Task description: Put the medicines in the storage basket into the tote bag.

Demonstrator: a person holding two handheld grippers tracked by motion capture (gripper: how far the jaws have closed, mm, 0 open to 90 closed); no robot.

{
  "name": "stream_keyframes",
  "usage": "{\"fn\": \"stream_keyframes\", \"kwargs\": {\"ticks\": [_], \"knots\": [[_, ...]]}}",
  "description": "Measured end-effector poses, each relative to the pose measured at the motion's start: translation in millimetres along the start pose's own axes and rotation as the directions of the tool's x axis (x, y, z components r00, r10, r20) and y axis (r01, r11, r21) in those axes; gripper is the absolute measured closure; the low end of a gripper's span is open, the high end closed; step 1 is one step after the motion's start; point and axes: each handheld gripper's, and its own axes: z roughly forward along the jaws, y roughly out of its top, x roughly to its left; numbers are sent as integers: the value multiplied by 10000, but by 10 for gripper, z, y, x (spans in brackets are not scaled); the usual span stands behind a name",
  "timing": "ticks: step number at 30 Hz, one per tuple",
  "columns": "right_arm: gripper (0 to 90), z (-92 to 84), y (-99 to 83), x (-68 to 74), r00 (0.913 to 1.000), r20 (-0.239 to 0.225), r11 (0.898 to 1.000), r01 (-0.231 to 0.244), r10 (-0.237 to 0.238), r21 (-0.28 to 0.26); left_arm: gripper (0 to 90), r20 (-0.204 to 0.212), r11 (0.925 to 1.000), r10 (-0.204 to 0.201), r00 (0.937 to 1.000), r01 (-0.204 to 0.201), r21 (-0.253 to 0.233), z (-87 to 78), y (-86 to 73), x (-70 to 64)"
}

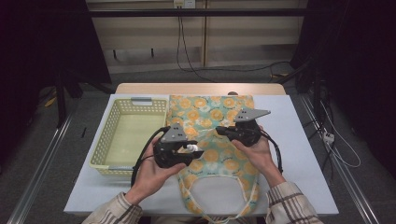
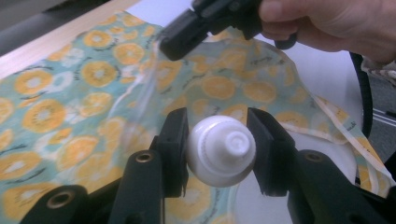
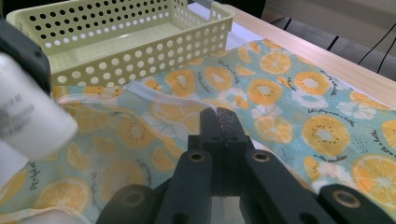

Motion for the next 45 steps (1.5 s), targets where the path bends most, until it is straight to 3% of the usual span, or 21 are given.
{"fn": "stream_keyframes", "kwargs": {"ticks": [6, 11, 15, 17, 19, 25, 28, 30, 33, 34, 35, 36, 37, 39, 43, 44, 45], "knots": [[900, -28, 17, 0, 10000, 48, 9999, 0, 1, -106, 603, 178, 9998, 103, 9998, -106, 150, 248, -4, 43], [900, -21, 17, 7, 10000, 44, 10000, 6, -5, -48, 603, 208, 9989, -234, 9995, 225, 417, 453, -15, 130], [900, -42, 33, 7, 10000, 66, 9999, 6, -5, -160, 603, 181, 9971, -281, 9994, 267, 707, 574, -50, 67], [900, -65, 42, -2, 10000, 87, 9997, 2, 0, -243, 603, 53, 9950, 13, 10000, -18, 999, 645, -77, -8], [900, -92, 48, -13, 9999, 122, 9995, -65, 69, -322, 603, 229, 9953, 37, 9997, -60, 970, 724, -95, -9], [900, -95, 51, -9, 9999, 144, 9994, -4, 9, -332, 603, 46, 9952, -273, 9996, 268, 943, 864, -108, 131], [900, -83, 49, -7, 9999, 121, 9996, 20, -16, -280, 602, -48, 9908, -379, 9993, 382, 1300, 956, -159, 183], [900, -79, 46, -6, 9999, 107, 9997, 34, -32, -253, 602, 111, 9925, -501, 9987, 486, 1122, 1004, -190, 211], [900, -70, 43, -5, 9999, 119, 9997, 26, -23, -241, 601, -14, 9907, -372, 9993, 370, 1312, 1044, -170, 235], [900, -69, 42, -3, 9999, 116, 9997, 31, -28, -233, 601, -310, 9888, -346, 9989, 387, 1442, 1061, -170, 231], [900, -68, 43, -2, 9999, 110, 9997, 33, -30, -233, 601, -45, 9898, -326, 9995, 329, 1389, 1087, -182, 250], [900, -68, 43, -1, 9999, 110, 9997, 35, -33, -225, 601, -430, 9877, -230, 9988, 294, 1533, 1099, -184, 236], [900, -66, 42, 0, 9999, 103, 9998, 24, -22, -210, 601, -96, 9901, -382, 9992, 391, 1349, 1126, -201, 252], [900, -60, 40, 3, 10000, 88, 9998, 34, -32, -191, 600, -203, 9889, -265, 9994, 292, 1460, 1156, -213, 266], [900, -53, 38, 4, 9999, 84, 9998, 79, -78, -162, 593, -209, 9907, -451, 9988, 474, 1276, 1181, -218, 282], [900, -55, 38, 4, 9999, 82, 9998, 83, -82, -165, 589, -535, 9892, -397, 9978, 468, 1392, 1174, -213, 272], [900, -56, 38, 5, 9999, 90, 9998, 79, -77, -171, 576, -268, 9899, -489, 9984, 521, 1319, 1171, -216, 284]]}}
